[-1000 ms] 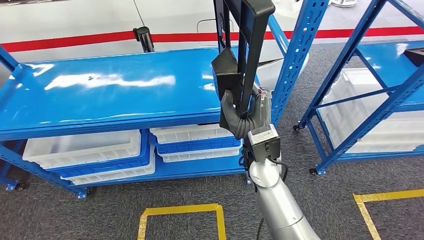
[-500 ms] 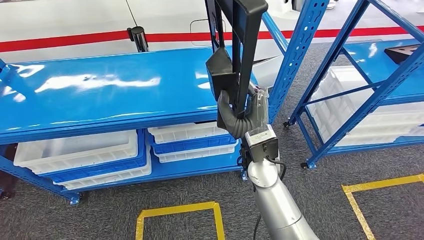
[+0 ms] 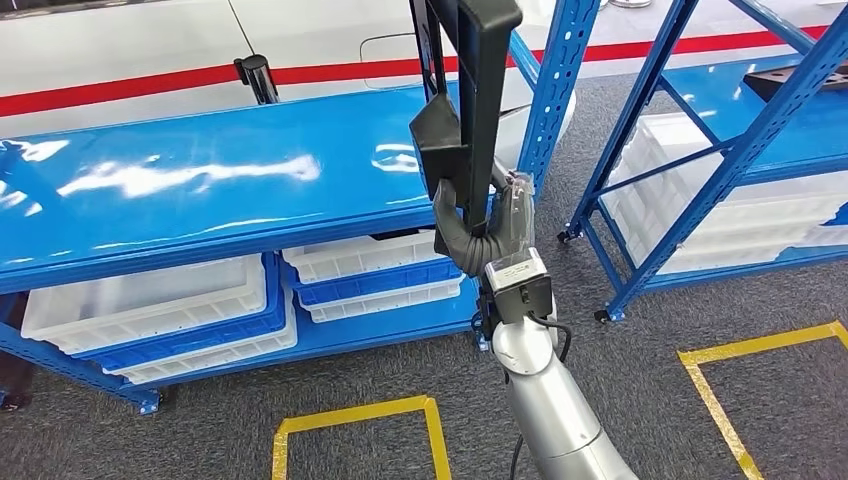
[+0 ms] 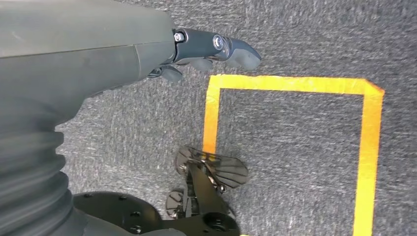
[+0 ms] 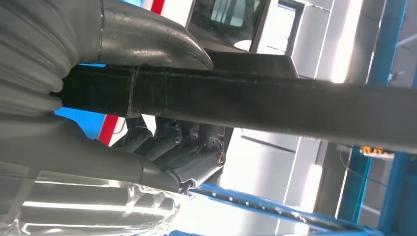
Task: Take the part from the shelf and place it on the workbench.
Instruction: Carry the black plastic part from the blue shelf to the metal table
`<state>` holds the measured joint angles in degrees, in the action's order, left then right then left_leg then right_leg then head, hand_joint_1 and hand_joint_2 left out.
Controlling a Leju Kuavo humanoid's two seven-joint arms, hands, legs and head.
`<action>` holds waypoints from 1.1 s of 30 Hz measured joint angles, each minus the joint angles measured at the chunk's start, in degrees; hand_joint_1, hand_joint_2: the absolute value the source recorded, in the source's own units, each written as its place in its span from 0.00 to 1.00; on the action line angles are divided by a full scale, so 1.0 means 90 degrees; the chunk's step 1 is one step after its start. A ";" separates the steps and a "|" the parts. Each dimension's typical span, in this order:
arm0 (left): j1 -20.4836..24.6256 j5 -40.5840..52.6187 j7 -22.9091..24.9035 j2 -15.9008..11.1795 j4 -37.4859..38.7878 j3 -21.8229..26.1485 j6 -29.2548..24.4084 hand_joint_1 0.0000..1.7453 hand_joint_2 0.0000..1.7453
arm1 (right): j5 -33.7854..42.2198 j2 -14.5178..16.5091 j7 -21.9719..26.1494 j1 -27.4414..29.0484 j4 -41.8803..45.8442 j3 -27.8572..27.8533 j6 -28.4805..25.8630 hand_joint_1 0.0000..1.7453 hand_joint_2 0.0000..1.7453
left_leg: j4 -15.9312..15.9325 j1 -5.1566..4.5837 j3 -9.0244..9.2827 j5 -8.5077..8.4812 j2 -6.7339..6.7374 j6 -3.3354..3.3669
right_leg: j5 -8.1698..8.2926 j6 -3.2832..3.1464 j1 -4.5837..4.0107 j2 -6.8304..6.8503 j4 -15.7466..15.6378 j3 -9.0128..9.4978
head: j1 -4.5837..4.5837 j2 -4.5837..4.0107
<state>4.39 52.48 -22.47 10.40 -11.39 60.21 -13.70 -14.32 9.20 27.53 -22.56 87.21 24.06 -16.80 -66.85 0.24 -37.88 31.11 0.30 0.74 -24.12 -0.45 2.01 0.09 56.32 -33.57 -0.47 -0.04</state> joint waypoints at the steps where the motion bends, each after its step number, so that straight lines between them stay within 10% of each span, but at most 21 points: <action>1: 0.0000 0.0000 0.0001 0.0001 0.0000 0.0001 -0.0002 0.00 1.00 | 0.0001 0.0007 -0.0008 0.0000 -0.0001 0.0004 -0.0002 0.89 1.00 | -0.0431 0.0030 -0.0132 0.0257 -0.0001 -0.0036 | 0.0037 -0.0002 0.0002 -0.0001 0.0003 -0.0049 | -0.0007 0.0000; 4: 0.0001 0.0000 0.0001 -0.0001 0.0000 0.0003 -0.0005 0.00 1.00 | 0.0016 0.0007 -0.0036 0.0002 -0.0001 0.0010 -0.0014 0.89 1.00 | -0.0677 0.0125 -0.0007 0.0365 0.0001 -0.0107 | 0.0152 0.0069 0.0029 -0.0011 0.0009 -0.0190 | -0.0008 0.0001; 8: 0.0010 0.0000 -0.0001 0.0010 0.0000 0.0003 -0.0010 0.00 1.00 | 0.0029 0.0026 -0.0041 -0.0006 0.0009 0.0012 -0.0022 0.89 1.00 | 0.0915 0.0188 0.1024 -0.0138 -0.0112 -0.0160 | 0.0297 0.0269 0.0031 -0.0039 0.0018 -0.0281 | -0.0005 0.0000; 12: 0.0018 0.0001 -0.0008 0.0018 0.0000 0.0003 -0.0013 0.00 1.00 | 0.0068 0.0034 -0.0052 -0.0014 0.0015 0.0017 -0.0036 0.89 1.00 | 0.1008 0.0076 0.0938 -0.0336 -0.0117 0.0062 | 0.0387 0.0465 0.0005 -0.0030 0.0025 -0.0381 | 0.0030 0.0000; 17: 0.0033 0.0026 -0.0027 0.0025 0.0000 0.0003 -0.0024 0.00 1.00 | 0.0211 -0.0008 -0.0070 -0.0012 0.0016 0.0017 -0.0052 0.89 1.00 | 0.1037 -0.0042 0.0473 -0.0741 -0.0022 0.0322 | -0.0745 0.0257 -0.0025 -0.0011 0.1679 -0.0989 | 0.0101 0.0001; 19: 0.0033 0.0044 -0.0029 0.0027 0.0000 0.0003 -0.0030 0.00 1.00 | 0.0256 -0.0039 -0.0070 0.0000 0.0016 0.0016 -0.0053 0.89 1.00 | 0.1034 -0.0120 0.0257 -0.0905 -0.0002 0.0355 | -0.0721 0.0300 -0.0088 -0.0011 0.1990 -0.0867 | 0.0104 0.0001; 21: 0.0036 0.0062 -0.0032 0.0033 0.0000 0.0003 -0.0036 0.00 1.00 | 0.0279 -0.0061 -0.0070 0.0003 0.0019 0.0015 -0.0056 0.89 1.00 | 0.1029 -0.0190 0.0066 -0.1067 0.0005 0.0371 | -0.0518 0.0261 -0.0195 -0.0008 0.1408 -0.0282 | 0.0101 0.0002; 24: 0.0041 0.0066 -0.0052 0.0057 0.0000 0.0005 -0.0063 0.00 1.00 | 0.0290 -0.0064 -0.0108 -0.0006 0.0030 0.0015 -0.0064 0.89 1.00 | 0.1038 -0.0231 -0.0074 -0.1276 0.0015 0.0326 | -0.0655 0.0021 -0.0336 0.0028 0.0086 0.0658 | 0.0078 0.0001; 27: 0.0033 0.0067 -0.0067 0.0055 0.0000 0.0006 -0.0100 0.00 1.00 | 0.0297 -0.0089 -0.0207 -0.0018 0.0003 0.0012 -0.0028 0.89 1.00 | 0.1088 -0.0182 -0.0120 -0.1433 0.0026 0.0217 | -0.0550 -0.0078 -0.0311 0.0044 -0.0198 0.0659 | 0.0078 0.0001; 33: 0.0016 0.0096 -0.0067 0.0038 0.0000 0.0006 -0.0115 0.00 1.00 | 0.0322 -0.0157 0.0049 0.0037 -0.0050 0.0008 0.0062 0.89 1.00 | -0.0561 0.0048 -0.0462 -0.0046 -0.0045 -0.0138 | 0.0005 -0.0130 -0.0163 0.0060 -0.0221 0.0188 | 0.0035 0.0000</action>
<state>4.53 53.34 -23.08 10.74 -11.39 60.27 -14.74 -11.41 7.79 27.98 -22.23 86.77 24.14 -16.24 -71.90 0.67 -42.04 30.70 -0.10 -0.51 -24.08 -1.62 0.54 0.64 54.34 -31.88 -0.15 -0.04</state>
